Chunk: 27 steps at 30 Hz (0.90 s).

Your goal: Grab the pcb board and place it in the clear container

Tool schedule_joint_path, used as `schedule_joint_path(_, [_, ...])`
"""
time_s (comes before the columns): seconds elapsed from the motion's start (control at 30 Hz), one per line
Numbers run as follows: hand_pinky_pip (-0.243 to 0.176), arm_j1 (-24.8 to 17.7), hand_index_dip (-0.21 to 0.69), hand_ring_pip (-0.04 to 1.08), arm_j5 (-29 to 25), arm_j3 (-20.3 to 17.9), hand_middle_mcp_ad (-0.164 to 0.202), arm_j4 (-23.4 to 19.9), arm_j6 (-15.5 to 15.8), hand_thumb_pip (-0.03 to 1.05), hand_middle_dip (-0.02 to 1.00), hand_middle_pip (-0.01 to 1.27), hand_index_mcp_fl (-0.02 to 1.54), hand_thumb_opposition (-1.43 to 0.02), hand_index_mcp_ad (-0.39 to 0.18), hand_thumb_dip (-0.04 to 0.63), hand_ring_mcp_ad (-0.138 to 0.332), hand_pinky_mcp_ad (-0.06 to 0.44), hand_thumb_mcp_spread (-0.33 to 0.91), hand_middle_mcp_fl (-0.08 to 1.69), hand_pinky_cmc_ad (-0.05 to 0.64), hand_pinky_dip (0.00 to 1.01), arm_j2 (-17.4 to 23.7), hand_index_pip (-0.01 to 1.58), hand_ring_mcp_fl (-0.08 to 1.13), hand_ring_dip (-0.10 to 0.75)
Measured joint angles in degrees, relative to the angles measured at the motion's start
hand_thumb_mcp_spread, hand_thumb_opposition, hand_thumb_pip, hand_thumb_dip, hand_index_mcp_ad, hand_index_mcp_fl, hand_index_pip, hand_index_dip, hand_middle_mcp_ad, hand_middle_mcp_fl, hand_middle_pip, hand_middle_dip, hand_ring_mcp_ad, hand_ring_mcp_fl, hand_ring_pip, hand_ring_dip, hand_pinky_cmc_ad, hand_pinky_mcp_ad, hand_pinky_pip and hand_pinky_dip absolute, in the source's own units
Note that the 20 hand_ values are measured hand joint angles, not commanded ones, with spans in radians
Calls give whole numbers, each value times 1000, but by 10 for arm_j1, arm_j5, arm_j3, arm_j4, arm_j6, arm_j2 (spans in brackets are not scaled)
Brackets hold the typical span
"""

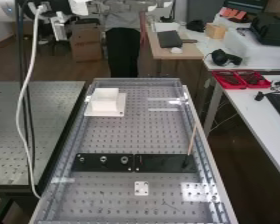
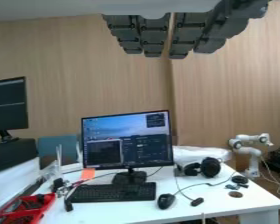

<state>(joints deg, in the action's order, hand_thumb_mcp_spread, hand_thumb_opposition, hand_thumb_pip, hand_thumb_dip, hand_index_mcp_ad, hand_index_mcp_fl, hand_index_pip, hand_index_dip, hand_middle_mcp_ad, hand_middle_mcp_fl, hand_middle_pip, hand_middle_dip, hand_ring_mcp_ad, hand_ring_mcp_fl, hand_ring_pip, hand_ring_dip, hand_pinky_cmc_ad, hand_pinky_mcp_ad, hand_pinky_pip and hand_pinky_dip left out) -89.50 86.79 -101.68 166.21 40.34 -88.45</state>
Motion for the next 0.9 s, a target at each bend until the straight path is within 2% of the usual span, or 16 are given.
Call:
schedule_joint_path(0.1, [-12,3,16,28,-1,-13,52,-17,-7,12,26,19,23,3,49,2,66,37,5,-7,47,17,-6,12,2,12])
schedule_joint_path(0.17, [-12,5,14,26,-2,-19,51,-23,-17,133,26,38,23,-87,38,10,70,47,70,-7,47,58,-12,16,5,7])
schedule_joint_path(0.23, [-12,7,31,23,-4,-28,51,-35,-30,194,26,73,24,-241,38,19,82,65,157,-2,93,143,-21,23,5,-19])
schedule_joint_path(0.33, [-26,9,47,56,-11,-40,51,-51,-41,229,26,94,24,-440,38,14,150,120,182,-10,166,232,-31,37,0,-23])
schedule_joint_path(0.4, [-40,10,51,58,-20,-55,52,-75,-45,241,26,106,24,-539,38,12,166,150,209,-3,215,262,-39,47,2,-33])
schedule_joint_path(0.43, [-58,10,84,59,-23,-59,52,-82,-46,248,26,108,24,-590,38,12,187,152,215,-7,232,293,-42,52,2,-33])
schedule_joint_path(0.47, [-72,11,93,56,-30,-65,52,-91,-47,253,26,108,23,-607,38,23,190,169,218,-9,248,305,-47,51,2,-33])
schedule_joint_path(0.5, [-75,11,96,59,-37,-70,54,-98,-48,271,26,122,23,-635,38,21,201,162,232,-2,251,316,-54,52,2,-33])
schedule_joint_path(0.53, [-75,12,105,56,-42,-74,58,-104,-52,304,26,120,19,-649,38,23,218,183,234,-2,264,326,-60,58,2,-33])
schedule_joint_path(0.7, [-94,14,112,77,-58,-94,61,-142,-68,328,26,134,26,-709,24,14,223,183,286,-5,278,367,-81,70,3,-31])
schedule_joint_path(0.9, [-106,15,126,77,-79,-125,65,-210,-46,456,33,140,54,-742,-24,77,223,183,328,-5,278,365,-102,87,3,-31])
